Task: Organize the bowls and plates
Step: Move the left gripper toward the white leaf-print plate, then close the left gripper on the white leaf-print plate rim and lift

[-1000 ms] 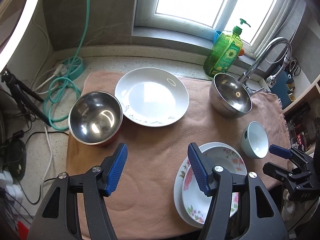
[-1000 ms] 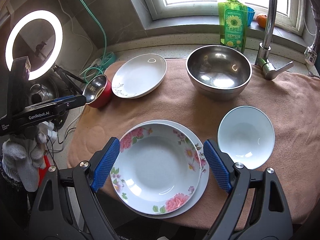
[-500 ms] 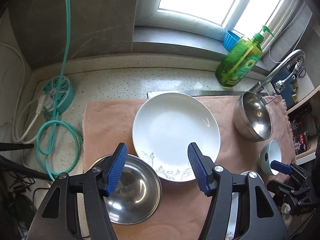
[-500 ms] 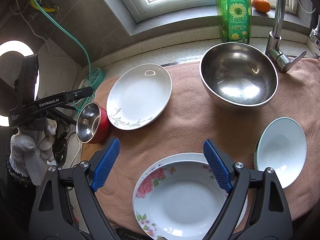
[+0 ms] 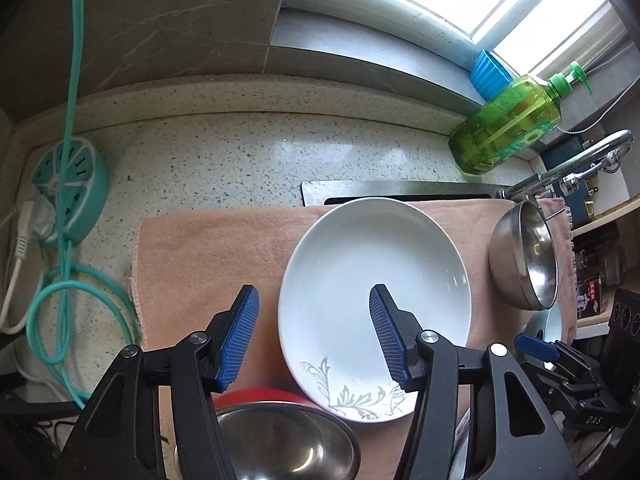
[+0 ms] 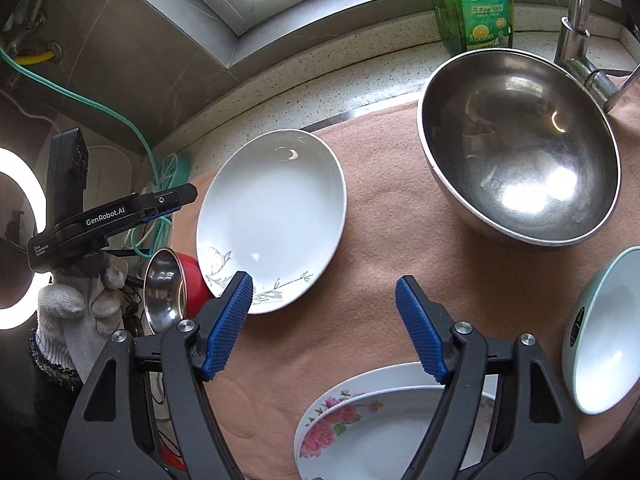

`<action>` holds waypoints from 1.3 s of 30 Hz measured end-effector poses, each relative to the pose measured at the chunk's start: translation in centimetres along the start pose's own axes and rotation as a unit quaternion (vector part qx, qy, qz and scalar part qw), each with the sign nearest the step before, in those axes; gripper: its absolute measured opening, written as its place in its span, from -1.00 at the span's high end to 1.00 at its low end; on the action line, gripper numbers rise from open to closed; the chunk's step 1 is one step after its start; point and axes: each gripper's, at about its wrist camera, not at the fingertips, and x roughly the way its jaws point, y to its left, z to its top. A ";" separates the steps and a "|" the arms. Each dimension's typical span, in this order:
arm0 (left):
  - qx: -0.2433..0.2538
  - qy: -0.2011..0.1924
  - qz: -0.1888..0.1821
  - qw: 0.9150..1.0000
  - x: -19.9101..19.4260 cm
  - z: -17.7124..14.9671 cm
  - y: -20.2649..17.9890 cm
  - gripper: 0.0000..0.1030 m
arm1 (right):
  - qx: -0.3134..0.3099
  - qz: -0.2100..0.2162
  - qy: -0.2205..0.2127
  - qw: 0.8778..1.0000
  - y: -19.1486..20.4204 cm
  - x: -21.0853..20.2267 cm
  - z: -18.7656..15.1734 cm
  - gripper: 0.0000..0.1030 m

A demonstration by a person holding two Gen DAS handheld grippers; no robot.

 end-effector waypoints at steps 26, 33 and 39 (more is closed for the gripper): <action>0.014 0.054 0.016 0.998 4.2 1.2 0.9 0.75 | 0.016 -0.017 0.038 0.999 -0.5 5.6 2.3 0.78; 0.017 0.049 0.021 0.998 4.2 1.0 0.8 0.80 | 0.010 -0.026 0.040 0.999 -0.5 5.7 2.5 0.82; 0.019 0.044 0.024 0.999 4.0 0.9 0.1 0.80 | 0.012 -0.030 0.041 0.999 -0.7 5.3 2.3 0.81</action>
